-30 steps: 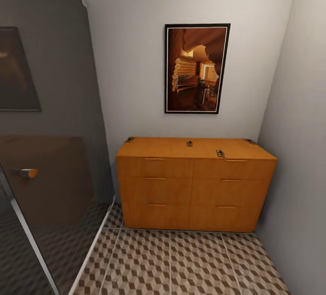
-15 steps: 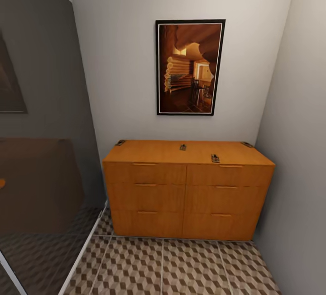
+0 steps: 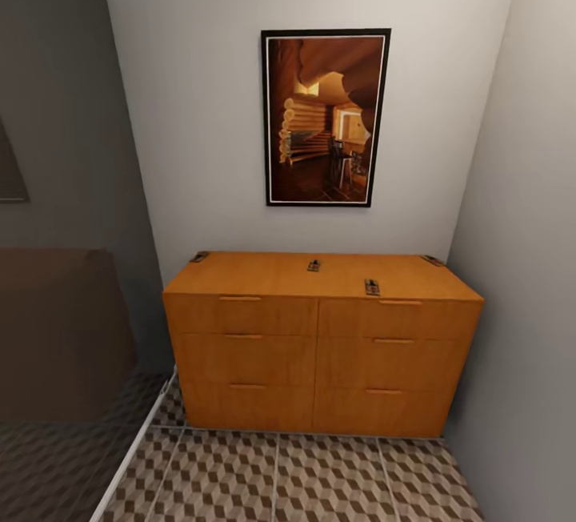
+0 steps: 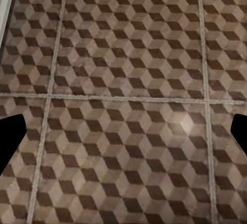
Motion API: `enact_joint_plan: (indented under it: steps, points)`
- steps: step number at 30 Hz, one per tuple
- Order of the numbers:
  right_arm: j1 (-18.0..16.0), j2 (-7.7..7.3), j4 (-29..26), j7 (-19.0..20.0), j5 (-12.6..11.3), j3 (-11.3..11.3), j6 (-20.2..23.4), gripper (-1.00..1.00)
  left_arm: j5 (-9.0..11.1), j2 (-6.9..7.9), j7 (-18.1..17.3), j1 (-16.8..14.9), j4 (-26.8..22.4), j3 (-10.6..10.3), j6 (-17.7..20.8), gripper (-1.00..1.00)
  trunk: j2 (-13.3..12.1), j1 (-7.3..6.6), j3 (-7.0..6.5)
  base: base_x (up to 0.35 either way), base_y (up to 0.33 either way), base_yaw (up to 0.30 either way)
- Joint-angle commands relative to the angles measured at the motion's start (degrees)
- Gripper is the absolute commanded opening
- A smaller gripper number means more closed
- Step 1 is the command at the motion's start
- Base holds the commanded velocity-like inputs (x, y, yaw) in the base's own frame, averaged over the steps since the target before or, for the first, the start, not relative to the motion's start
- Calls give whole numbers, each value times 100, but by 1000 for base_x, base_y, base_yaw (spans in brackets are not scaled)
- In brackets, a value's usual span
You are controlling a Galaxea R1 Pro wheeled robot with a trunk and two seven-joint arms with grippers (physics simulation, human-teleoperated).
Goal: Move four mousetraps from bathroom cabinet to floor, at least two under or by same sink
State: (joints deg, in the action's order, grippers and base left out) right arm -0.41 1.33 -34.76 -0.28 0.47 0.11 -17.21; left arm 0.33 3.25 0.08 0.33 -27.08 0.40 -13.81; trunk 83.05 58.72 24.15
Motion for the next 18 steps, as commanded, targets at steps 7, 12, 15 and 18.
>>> enact_joint_plan:
  steps: [7, 12, 15, 18]
  points:
    - [-3, -72, 20, 1, -2, 5, -11, 100, 2, 0, 1, 2, -6, 10, -12, 100, 3, 0, 5, 9, -11, 0]
    - [-3, -86, 21, 1, -3, 6, -10, 100, 2, -5, 1, 2, -25, 12, -15, 100, 3, 0, 5, 1, -2, 0]
    - [-3, -88, 21, 1, -3, 7, -10, 100, 2, -7, 1, 2, -31, 12, -16, 100, 3, 0, 5, 0, 0, 0]
    - [-3, -89, 21, 1, -3, 7, -10, 100, 2, -6, 1, 2, -36, 12, -16, 100, 3, 0, 5, 0, 0, 0]
